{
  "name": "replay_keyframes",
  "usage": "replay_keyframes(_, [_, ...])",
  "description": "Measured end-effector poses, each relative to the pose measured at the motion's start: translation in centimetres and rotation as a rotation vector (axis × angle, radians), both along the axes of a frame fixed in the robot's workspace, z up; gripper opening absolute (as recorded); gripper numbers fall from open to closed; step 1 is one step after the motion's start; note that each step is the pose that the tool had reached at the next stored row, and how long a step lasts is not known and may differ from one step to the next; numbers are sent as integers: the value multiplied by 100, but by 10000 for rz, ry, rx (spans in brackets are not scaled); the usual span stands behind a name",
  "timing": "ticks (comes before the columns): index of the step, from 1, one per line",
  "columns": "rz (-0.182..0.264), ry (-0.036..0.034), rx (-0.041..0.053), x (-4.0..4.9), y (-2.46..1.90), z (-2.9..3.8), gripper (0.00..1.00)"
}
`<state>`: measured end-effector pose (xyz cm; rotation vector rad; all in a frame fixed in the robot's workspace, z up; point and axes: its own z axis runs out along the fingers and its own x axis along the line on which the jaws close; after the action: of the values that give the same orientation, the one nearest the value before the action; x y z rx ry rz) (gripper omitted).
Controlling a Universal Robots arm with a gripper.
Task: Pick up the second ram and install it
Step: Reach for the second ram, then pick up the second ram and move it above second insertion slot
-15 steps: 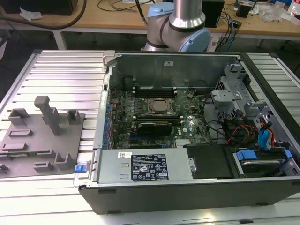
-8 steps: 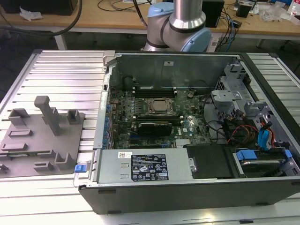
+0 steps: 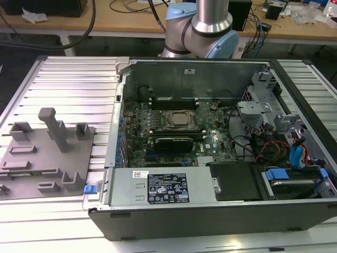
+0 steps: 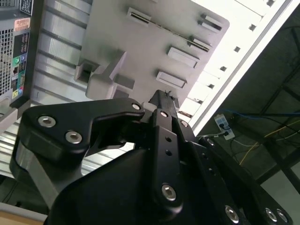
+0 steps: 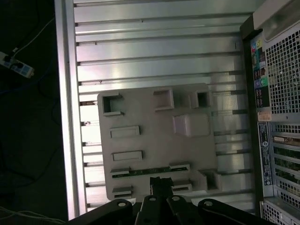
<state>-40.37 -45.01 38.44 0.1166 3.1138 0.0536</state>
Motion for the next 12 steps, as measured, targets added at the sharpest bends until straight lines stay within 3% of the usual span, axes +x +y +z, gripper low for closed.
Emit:
replay_keyframes(9, [30, 0, 0, 5, -3, 0, 11])
replay_keyframes(12, [889, 0, 0, 5, -4, 0, 11])
